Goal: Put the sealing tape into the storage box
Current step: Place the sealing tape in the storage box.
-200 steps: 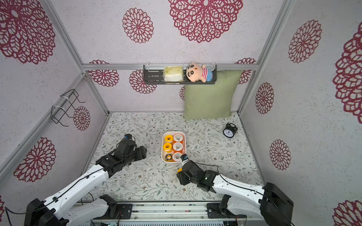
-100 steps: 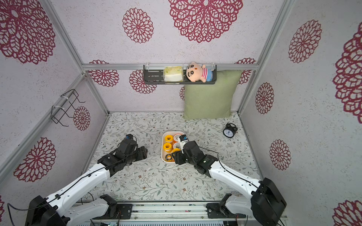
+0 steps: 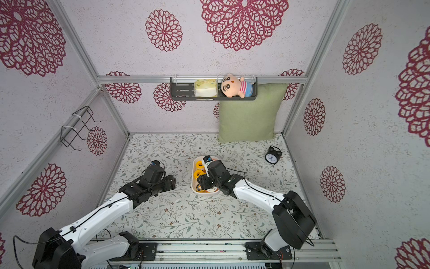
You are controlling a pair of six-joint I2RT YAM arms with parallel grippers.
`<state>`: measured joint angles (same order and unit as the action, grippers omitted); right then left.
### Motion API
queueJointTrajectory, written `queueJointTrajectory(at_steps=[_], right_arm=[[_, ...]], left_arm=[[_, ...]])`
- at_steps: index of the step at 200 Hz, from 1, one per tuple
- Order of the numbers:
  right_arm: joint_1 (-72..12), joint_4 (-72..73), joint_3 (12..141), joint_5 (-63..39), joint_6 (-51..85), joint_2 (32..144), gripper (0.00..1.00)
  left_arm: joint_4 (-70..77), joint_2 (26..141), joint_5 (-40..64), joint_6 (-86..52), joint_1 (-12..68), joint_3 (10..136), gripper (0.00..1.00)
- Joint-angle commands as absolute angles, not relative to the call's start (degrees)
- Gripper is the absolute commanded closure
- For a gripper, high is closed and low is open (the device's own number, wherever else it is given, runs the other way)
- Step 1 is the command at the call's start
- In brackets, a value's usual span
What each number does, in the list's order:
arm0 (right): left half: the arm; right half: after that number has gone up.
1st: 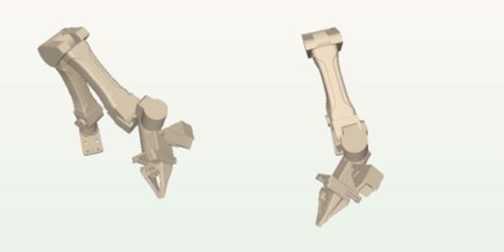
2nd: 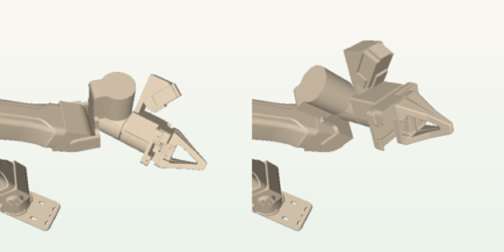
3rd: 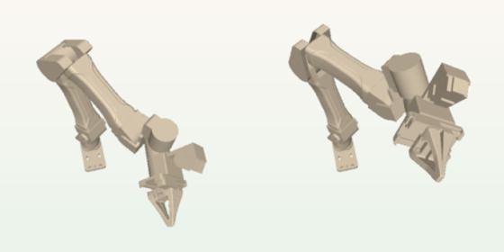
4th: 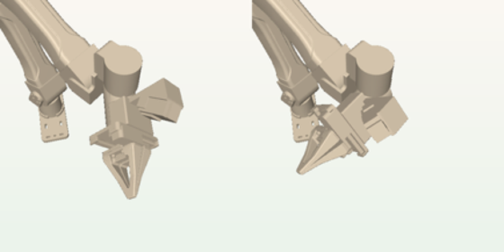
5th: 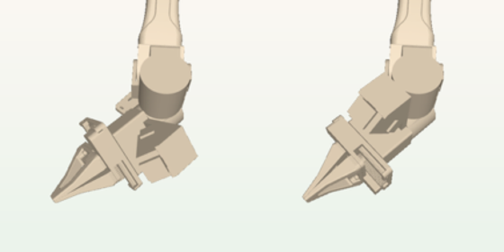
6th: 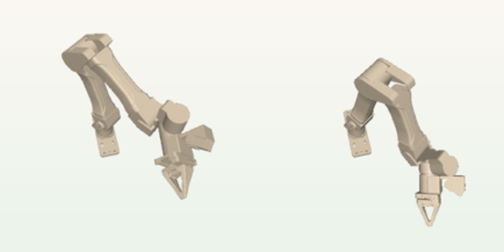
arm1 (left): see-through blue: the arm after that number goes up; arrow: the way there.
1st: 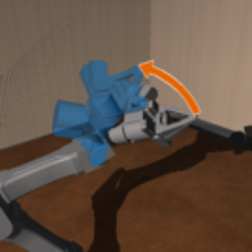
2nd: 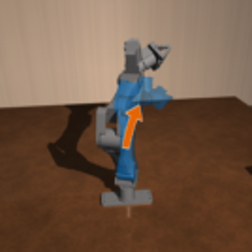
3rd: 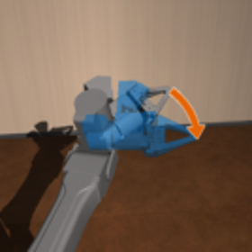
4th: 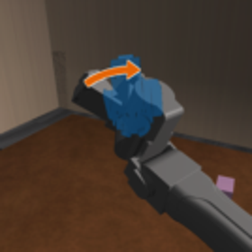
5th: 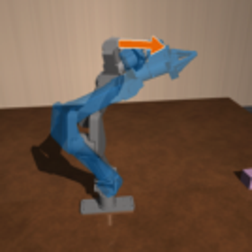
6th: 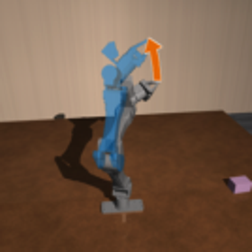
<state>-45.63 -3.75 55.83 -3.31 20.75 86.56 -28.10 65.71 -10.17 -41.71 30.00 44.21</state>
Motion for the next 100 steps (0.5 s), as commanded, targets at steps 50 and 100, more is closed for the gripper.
queueJointTrajectory(at_steps=[50,100], right_arm=[[-46.35,-6.66,61.1,-3.68,17.67,91.72,0.39],[-47.5,-8.31,63.2,-1.85,17.05,94.67,0.39]], left_arm=[[-27.42,66.31,-11.0,-40.79,29.54,45.78,0.23],[-27.42,66.44,-10.9,-40.79,29.53,45.71,0.23]])
